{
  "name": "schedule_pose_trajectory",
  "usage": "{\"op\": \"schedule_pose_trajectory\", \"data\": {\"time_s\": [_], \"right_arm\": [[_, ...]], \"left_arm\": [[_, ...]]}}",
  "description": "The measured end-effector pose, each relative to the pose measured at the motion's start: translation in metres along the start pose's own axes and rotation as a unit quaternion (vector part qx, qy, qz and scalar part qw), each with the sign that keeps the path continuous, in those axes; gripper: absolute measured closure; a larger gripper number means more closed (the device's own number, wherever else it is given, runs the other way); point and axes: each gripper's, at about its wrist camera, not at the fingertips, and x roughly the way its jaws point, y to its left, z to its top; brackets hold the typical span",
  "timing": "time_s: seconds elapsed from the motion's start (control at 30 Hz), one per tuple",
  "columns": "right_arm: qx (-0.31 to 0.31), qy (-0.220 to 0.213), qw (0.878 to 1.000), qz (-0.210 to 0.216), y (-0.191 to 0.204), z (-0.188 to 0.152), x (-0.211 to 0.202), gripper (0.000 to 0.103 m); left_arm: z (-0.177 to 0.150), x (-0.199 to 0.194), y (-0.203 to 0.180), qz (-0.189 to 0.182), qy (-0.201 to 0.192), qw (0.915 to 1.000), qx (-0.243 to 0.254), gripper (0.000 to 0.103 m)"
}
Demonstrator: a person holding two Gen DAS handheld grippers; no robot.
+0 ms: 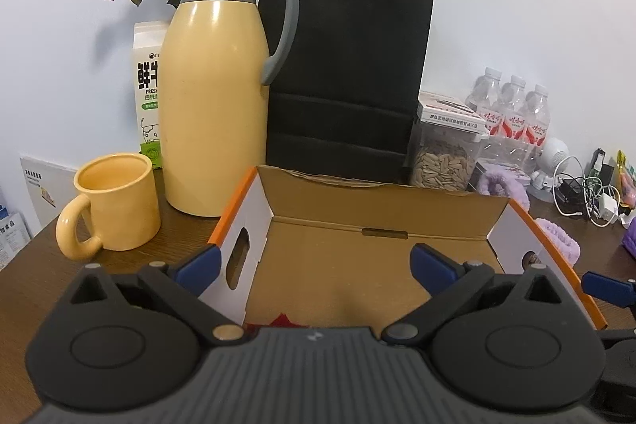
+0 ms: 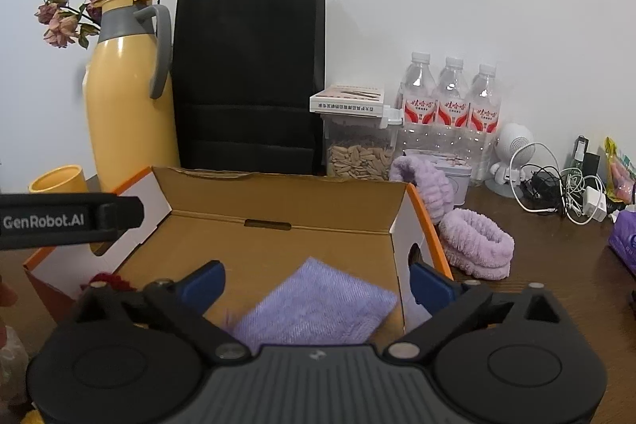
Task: Organize objects
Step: 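Carry the rose and pouch into the cardboard box and open both grippers, then grasp the clear plastic container with the right gripper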
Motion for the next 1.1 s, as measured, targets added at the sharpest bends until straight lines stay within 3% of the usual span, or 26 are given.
{"op": "schedule_pose_trajectory", "data": {"time_s": [0.3, 0.63, 1.1], "right_arm": [[-0.001, -0.014, 1.0, 0.002, 0.002, 0.005, -0.013, 0.001], [-0.012, -0.051, 0.999, 0.012, 0.004, 0.007, -0.055, 0.0], [-0.02, -0.063, 0.998, 0.014, -0.017, -0.026, -0.128, 0.0]], "left_arm": [[0.003, -0.01, -0.001, -0.003, -0.012, 0.9999, -0.001, 0.0], [0.005, -0.055, 0.001, -0.015, -0.049, 0.9987, 0.007, 0.0], [-0.016, -0.119, 0.017, -0.008, -0.053, 0.9983, 0.023, 0.0]]}}
